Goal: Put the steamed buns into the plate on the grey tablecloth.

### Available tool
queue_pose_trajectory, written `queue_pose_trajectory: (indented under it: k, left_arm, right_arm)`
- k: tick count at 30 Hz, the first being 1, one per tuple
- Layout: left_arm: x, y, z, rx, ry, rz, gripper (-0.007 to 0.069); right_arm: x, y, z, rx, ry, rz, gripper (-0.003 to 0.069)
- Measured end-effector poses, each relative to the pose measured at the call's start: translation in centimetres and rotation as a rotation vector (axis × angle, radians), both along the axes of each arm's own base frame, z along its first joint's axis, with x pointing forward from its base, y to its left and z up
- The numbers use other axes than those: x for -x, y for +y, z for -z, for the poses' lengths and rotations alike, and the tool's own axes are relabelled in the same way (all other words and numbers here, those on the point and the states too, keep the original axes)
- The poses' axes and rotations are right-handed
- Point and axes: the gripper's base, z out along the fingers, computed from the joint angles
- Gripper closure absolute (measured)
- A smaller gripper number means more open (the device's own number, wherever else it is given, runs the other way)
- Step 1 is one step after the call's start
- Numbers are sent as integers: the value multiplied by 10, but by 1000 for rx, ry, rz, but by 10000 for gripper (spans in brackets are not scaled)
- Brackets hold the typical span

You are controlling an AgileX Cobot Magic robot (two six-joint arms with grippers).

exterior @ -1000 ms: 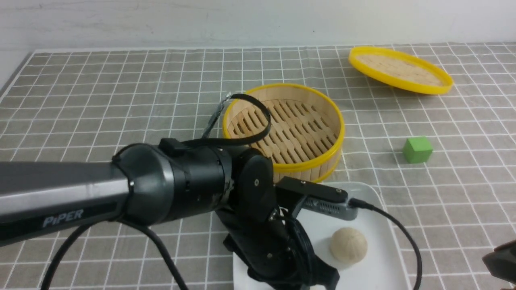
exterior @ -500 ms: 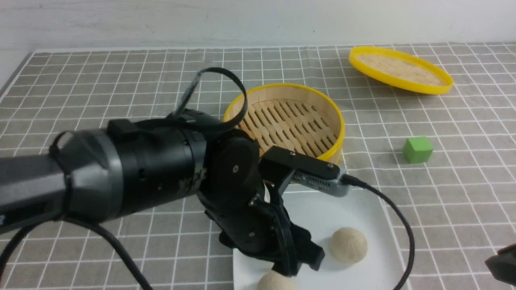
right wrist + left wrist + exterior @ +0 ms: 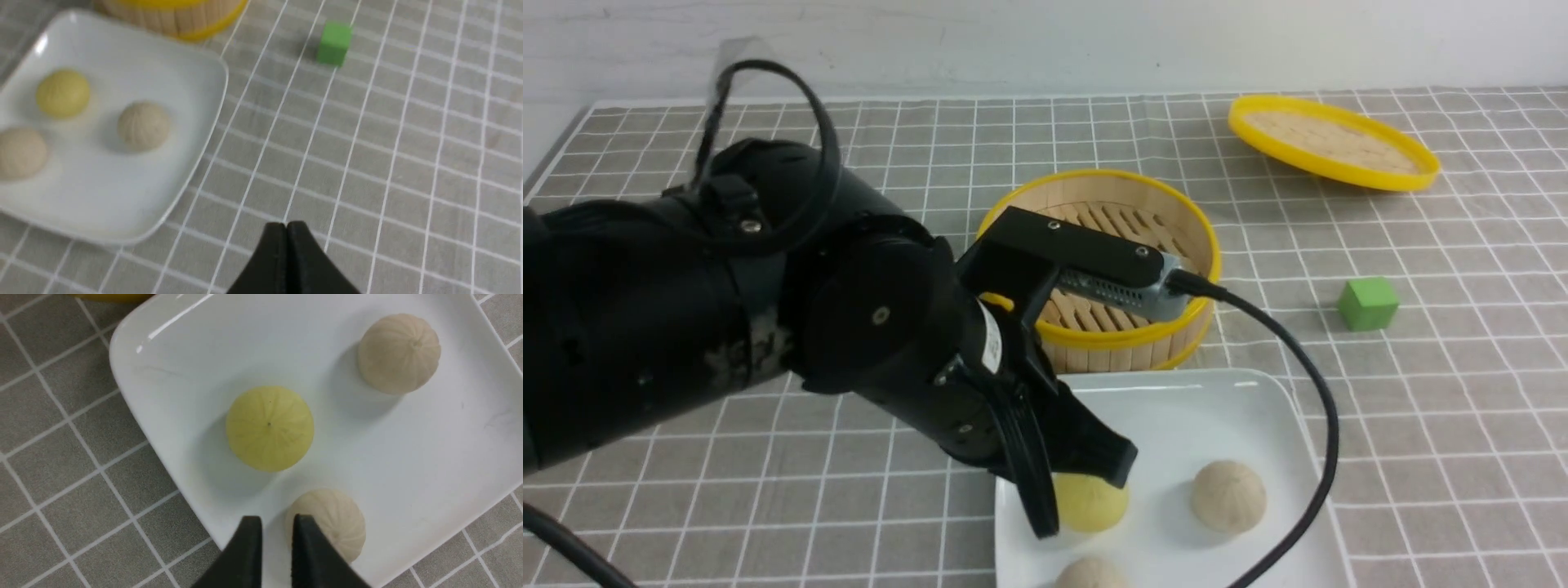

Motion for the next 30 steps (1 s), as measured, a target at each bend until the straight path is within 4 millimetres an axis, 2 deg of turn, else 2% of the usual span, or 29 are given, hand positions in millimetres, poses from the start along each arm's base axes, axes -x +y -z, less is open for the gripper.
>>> queue_pose_trajectory:
  k: [3,5,11,16,30]
  left_arm:
    - [0,0,0,-2,1,0,617]
    - [0,0,0,-1,-1,0,622]
    - [0,0,0,0,-5,1,622]
    - [0,0,0,-1,-7,1,622]
    - [-2,1,0,-17,-25,8,613]
  right_arm:
    - [16,-9,12,-147,-198,-6,672]
    - [15,-4,28,-230,-315,-50,672]
    - [0,18,56,-322,-349,-147,672]
    - [-6,24,58,-271,-353,-186,672]
    - [-7,24,58,-257,-360,-188,664]
